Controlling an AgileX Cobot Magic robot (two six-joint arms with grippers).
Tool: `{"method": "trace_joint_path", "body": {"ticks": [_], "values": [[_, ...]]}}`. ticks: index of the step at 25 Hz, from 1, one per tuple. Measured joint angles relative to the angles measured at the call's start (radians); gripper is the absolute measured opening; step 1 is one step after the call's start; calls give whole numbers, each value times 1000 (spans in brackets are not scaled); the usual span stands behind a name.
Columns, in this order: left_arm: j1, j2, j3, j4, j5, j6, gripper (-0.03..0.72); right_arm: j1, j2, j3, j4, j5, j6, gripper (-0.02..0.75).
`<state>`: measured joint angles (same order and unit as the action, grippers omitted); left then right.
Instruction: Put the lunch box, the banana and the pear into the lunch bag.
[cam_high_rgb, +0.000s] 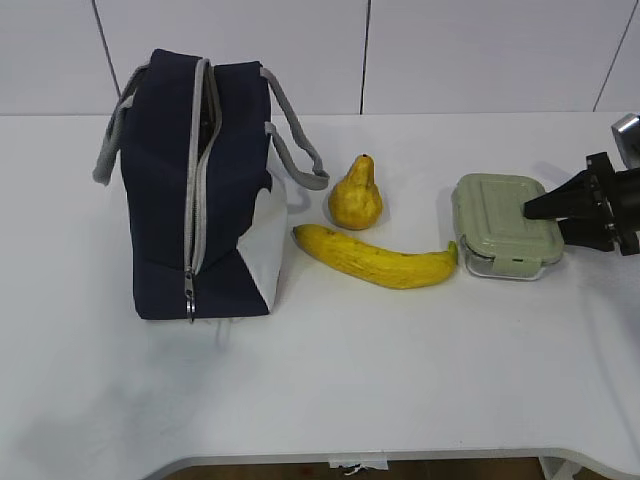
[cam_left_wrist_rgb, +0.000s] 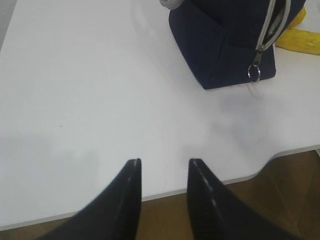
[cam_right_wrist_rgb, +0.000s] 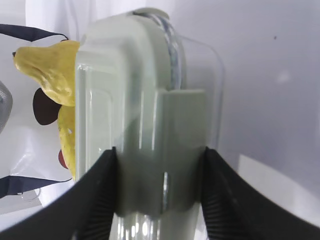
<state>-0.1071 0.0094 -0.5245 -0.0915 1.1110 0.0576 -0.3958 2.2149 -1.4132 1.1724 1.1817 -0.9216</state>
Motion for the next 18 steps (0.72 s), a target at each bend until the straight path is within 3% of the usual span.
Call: {"method": "trace_joint_path", "body": {"ticks": [11, 18], "values": [[0, 0, 0, -2, 0, 0, 240, 0, -8, 0, -11, 0, 179, 358], [0, 0, 0, -2, 0, 0, 240, 1, -87, 0, -104, -20, 255, 356]]}}
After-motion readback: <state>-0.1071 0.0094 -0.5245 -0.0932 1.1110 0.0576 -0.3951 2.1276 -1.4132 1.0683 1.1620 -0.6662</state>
